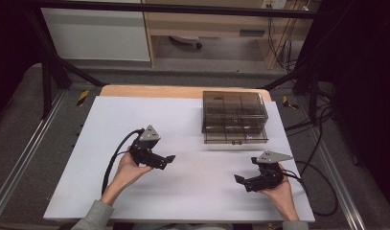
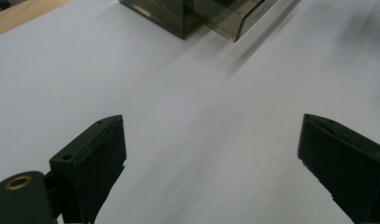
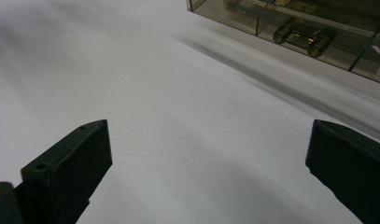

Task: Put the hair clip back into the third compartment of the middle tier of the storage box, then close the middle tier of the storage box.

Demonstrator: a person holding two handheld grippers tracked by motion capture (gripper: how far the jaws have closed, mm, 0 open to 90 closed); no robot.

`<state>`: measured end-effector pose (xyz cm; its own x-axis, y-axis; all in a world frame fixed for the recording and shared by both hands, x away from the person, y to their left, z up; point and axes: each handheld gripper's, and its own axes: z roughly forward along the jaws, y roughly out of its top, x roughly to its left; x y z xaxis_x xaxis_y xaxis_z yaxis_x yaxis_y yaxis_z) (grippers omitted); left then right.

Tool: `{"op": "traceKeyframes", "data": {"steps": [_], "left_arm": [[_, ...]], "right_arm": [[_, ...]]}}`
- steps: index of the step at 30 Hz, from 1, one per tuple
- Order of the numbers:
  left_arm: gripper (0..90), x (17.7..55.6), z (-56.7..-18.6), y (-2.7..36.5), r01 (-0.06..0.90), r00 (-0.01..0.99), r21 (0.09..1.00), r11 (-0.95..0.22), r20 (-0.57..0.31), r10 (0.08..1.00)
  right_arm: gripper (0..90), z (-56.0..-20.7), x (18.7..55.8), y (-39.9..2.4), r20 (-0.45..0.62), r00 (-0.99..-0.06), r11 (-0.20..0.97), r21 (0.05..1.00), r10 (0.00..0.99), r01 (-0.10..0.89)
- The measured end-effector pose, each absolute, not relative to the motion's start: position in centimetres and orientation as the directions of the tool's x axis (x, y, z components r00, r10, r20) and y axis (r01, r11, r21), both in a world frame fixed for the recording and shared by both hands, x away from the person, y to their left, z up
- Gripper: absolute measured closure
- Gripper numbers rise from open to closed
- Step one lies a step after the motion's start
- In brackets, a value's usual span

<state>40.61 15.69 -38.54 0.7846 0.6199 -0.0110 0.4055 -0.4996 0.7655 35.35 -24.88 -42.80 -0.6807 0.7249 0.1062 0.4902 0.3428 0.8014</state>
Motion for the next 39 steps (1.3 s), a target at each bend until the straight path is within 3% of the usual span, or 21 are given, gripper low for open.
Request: {"op": "traceKeyframes", "data": {"steps": [39], "left_arm": [[7.5,38.6,-40.4,19.9,0.437,0.751,0.755,-0.489,-0.007,0.66]], "right_arm": [[0.7,-42.5,35.7,-25.1,0.103,-0.647,0.321,0.802,0.756,0.503]]}}
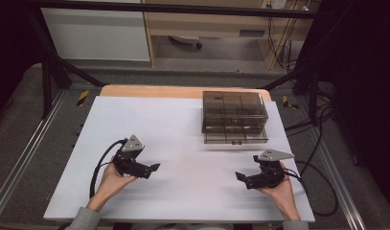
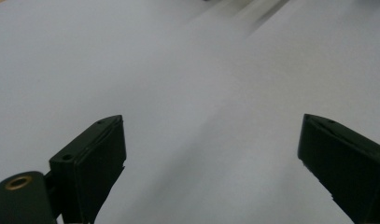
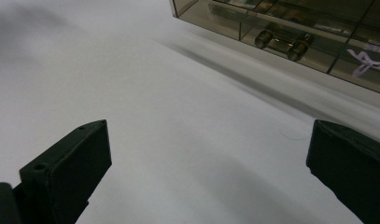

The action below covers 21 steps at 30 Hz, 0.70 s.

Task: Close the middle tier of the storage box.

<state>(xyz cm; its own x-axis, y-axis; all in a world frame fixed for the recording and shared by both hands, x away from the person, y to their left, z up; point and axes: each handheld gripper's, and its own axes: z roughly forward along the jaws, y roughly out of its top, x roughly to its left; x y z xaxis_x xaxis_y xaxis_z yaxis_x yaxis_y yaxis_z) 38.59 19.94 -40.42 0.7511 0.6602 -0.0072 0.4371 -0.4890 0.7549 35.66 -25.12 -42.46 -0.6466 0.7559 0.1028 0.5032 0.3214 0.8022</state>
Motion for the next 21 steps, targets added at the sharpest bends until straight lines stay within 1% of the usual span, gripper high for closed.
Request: {"op": "traceKeyframes", "data": {"steps": [17,21], "left_arm": [[7.6,37.5,-40.1,22.4,0.433,0.725,0.776,-0.459,0.003,0.689],[7.6,37.3,-40.1,23.1,0.435,0.718,0.776,-0.456,0.006,0.696]], "right_arm": [[3.3,-41.9,36.3,-25.3,0.101,-0.619,0.304,0.802,0.779,0.513],[8.2,-41.6,36.6,-25.4,0.098,-0.625,0.306,0.807,0.775,0.506]]}}
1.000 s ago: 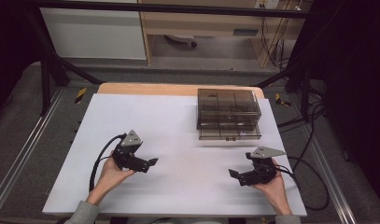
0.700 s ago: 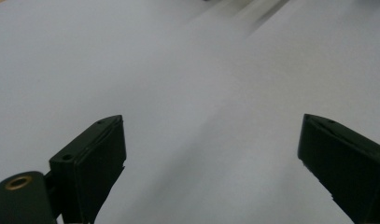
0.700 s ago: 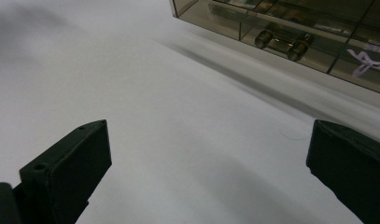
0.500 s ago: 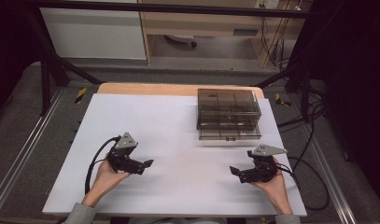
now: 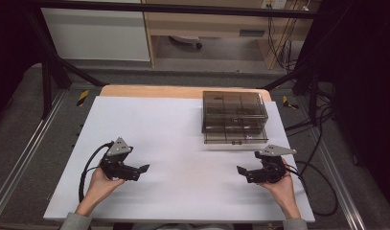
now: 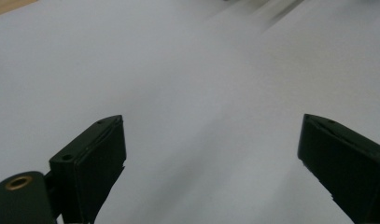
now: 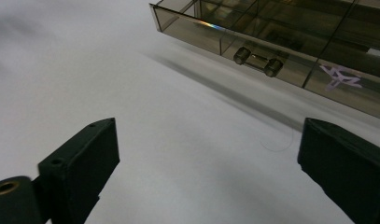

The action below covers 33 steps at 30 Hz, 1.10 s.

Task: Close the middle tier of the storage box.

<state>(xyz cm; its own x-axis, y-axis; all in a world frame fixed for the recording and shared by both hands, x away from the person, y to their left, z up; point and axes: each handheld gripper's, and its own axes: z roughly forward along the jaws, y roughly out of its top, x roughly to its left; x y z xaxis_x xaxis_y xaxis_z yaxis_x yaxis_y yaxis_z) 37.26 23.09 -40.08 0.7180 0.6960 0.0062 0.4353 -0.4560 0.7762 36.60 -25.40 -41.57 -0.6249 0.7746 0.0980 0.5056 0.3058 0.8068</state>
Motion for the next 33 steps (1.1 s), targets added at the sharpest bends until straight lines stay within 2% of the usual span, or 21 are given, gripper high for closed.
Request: {"op": "traceKeyframes", "data": {"steps": [6,16,33], "left_arm": [[7.6,37.1,-40.2,24.2,0.445,0.703,0.779,-0.442,0.002,0.712],[7.6,36.8,-40.4,25.6,0.453,0.688,0.781,-0.43,0.001,0.726],[7.6,36.6,-40.9,26.5,0.459,0.68,0.781,-0.423,-0.003,0.733]], "right_arm": [[18.2,-41.3,37.3,-25.2,0.077,-0.613,0.316,0.802,0.786,0.506],[44.4,-40.8,38.6,-25.2,0.045,-0.593,0.324,0.804,0.804,0.499],[80.7,-41.0,40.1,-25.0,-0.017,-0.565,0.35,0.8,0.825,0.487]]}}
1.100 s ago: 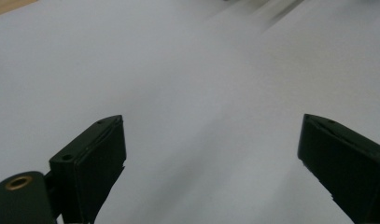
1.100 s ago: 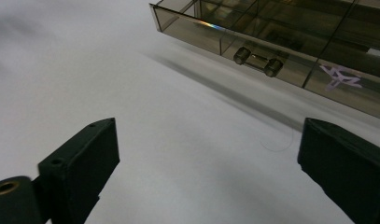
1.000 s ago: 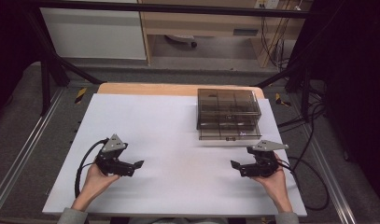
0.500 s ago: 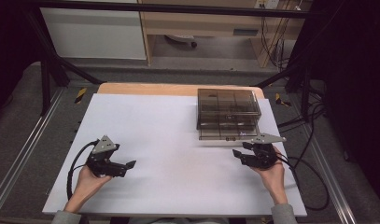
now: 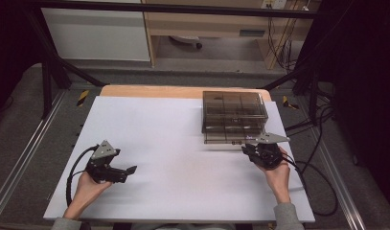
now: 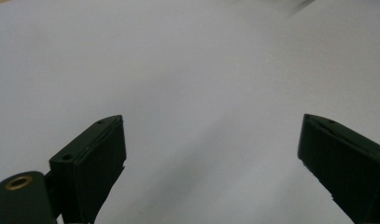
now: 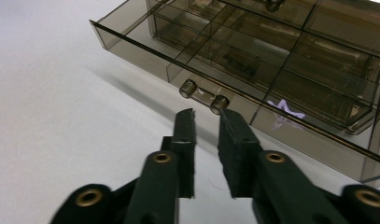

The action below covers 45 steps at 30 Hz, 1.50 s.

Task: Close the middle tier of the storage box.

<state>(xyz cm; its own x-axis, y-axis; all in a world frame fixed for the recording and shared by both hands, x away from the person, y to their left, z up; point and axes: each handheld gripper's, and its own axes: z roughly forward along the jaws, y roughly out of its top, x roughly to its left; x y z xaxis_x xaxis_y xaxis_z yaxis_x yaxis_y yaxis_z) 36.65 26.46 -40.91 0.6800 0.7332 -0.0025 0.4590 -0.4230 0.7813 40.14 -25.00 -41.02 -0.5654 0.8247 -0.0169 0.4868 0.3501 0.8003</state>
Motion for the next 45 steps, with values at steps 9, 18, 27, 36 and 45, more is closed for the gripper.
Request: {"op": "traceKeyframes", "data": {"steps": [9,18,27,36,45], "left_arm": [[7.6,36.7,-41.1,26.7,0.466,0.679,0.778,-0.421,-0.009,0.734],[7.6,36.8,-41.4,26.6,0.468,0.681,0.773,-0.429,-0.006,0.733],[7.6,36.9,-41.5,26.7,0.473,0.68,0.773,-0.424,-0.014,0.733],[7.5,36.9,-41.6,26.5,0.474,0.684,0.769,-0.429,-0.015,0.729],[7.6,36.9,-41.6,26.5,0.474,0.687,0.767,-0.433,-0.014,0.727]], "right_arm": [[90.0,-41.6,40.3,-25.4,-0.013,-0.558,0.345,0.798,0.83,0.495],[90.0,-41.9,40.7,-25.5,-0.026,-0.54,0.345,0.795,0.841,0.499],[90.0,-42.6,41.2,-25.5,-0.04,-0.52,0.351,0.782,0.853,0.515],[90.0,-43.0,41.9,-25.2,-0.05,-0.522,0.365,0.771,0.851,0.521],[90.0,-43.3,42.5,-25.0,-0.059,-0.52,0.371,0.768,0.852,0.522]]}}
